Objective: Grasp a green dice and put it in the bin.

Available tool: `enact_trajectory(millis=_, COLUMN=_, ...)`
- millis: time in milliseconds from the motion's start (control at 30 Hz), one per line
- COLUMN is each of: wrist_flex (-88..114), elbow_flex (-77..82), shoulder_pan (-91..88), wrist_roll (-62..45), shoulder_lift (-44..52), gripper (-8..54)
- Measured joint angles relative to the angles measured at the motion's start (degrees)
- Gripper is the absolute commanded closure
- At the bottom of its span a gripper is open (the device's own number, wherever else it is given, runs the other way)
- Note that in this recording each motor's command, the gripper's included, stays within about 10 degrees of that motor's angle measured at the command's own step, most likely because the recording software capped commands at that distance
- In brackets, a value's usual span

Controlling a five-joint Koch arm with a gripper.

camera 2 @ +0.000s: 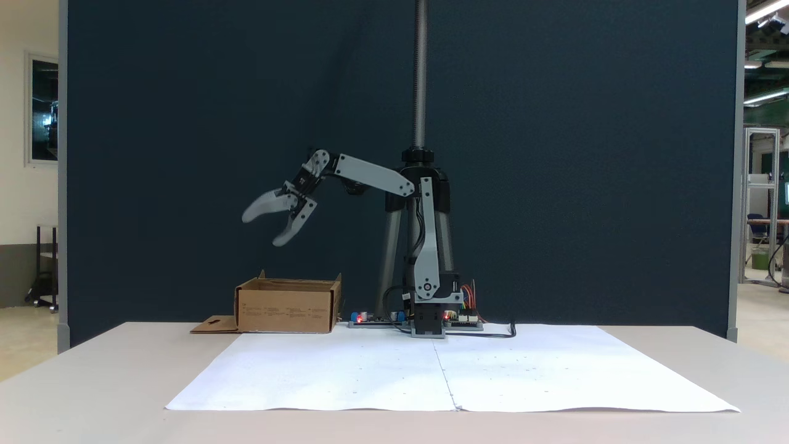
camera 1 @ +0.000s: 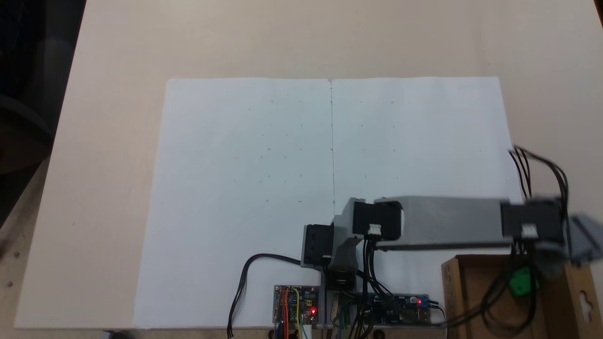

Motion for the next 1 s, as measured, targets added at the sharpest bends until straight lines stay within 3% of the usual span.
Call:
enact_trajectory(millis=333, wrist_flex=-0.5, elbow_flex=0.3, shoulder_pan=-27.9, wrist_roll=14.5, shoulder_lift=3.1, gripper=3.7)
enact_trajectory(millis=633, wrist_flex=-1.6, elbow_flex=13.4, shoulder_pan=-55.6, wrist_roll=22.3, shoulder_lift=5.6, gripper=2.5)
enact_trajectory(millis=1000, wrist_flex=-24.3, elbow_flex=52.3, shoulder_pan=-78.7, wrist_roll=24.3, shoulder_lift=15.7, gripper=2.0)
